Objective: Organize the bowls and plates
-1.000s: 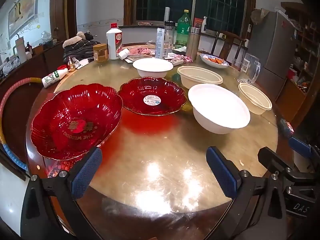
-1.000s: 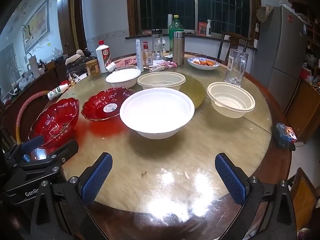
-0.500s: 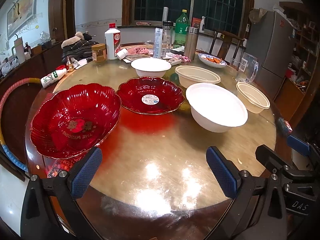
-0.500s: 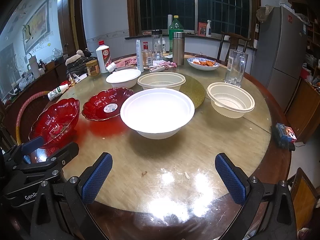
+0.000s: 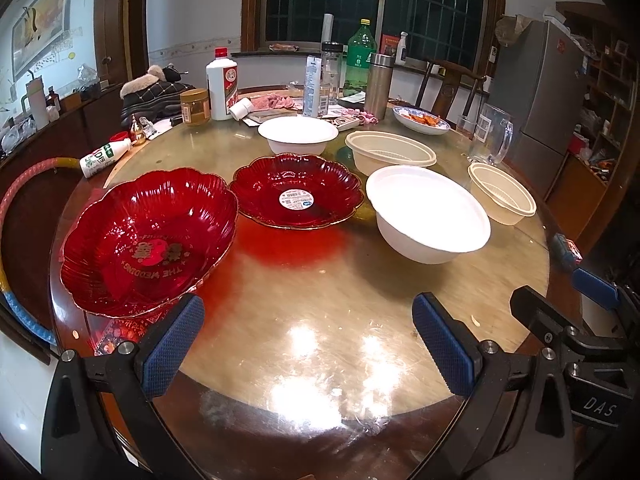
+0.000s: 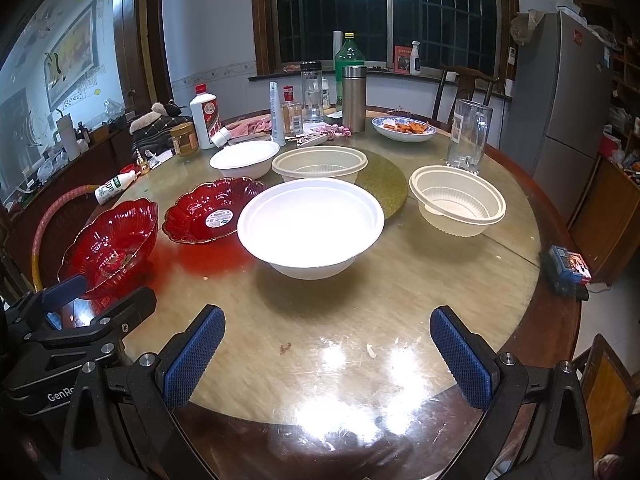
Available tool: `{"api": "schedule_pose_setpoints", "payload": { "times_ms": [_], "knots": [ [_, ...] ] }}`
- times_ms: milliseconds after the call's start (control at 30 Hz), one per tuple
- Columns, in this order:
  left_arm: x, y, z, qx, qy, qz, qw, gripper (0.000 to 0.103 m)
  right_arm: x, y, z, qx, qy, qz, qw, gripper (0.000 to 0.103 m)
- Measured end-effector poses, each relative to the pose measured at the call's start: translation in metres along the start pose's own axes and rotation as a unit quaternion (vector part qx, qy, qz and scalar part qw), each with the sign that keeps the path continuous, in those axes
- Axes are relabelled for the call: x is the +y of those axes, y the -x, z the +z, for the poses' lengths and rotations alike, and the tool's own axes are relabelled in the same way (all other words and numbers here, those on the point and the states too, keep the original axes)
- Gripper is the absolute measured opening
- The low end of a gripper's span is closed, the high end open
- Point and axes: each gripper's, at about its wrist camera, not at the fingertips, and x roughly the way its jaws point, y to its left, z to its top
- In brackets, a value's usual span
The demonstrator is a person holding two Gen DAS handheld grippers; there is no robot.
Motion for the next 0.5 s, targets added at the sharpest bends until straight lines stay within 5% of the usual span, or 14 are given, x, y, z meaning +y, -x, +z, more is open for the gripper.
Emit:
{"api": "schedule_pose_setpoints", "payload": {
  "times_ms": [500],
  "knots": [
    [0.0041, 0.0028, -0.001, 0.015, -0.004, 0.003, 0.9999, 0.103, 0.0003, 0.0013, 0.0002, -0.002, 0.001, 0.005, 1.0, 0.103]
  ]
}}
